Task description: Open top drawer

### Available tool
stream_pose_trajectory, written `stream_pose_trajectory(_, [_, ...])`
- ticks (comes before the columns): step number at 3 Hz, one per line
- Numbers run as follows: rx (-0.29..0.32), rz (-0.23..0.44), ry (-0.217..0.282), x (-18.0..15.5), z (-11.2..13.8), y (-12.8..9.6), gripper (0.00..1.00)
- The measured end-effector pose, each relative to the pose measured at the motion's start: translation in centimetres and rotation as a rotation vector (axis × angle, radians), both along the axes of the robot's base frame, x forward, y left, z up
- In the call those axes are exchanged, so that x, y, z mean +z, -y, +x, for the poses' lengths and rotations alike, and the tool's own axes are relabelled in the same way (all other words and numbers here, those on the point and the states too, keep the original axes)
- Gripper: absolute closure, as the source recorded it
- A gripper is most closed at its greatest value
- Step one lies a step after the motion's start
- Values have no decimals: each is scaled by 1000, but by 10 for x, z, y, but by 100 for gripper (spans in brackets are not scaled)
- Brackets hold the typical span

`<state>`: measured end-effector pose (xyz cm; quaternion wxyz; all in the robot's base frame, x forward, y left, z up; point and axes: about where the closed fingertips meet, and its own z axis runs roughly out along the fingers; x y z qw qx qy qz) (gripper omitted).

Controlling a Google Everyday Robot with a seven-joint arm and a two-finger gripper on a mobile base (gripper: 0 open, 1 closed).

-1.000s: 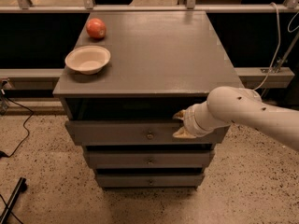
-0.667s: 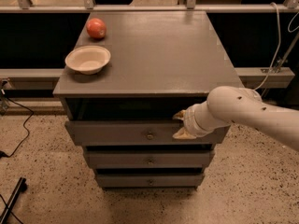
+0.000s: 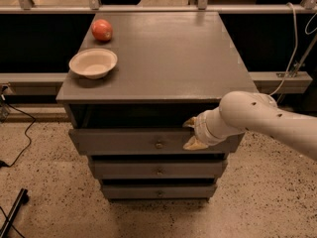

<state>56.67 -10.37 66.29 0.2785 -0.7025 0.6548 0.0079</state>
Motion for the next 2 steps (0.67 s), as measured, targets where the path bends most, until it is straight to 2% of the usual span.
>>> stream_pose_trajectory(1, [0,0,0,0,0,0,31])
stream_pose_trajectory(2, [0,0,0,0,0,0,8])
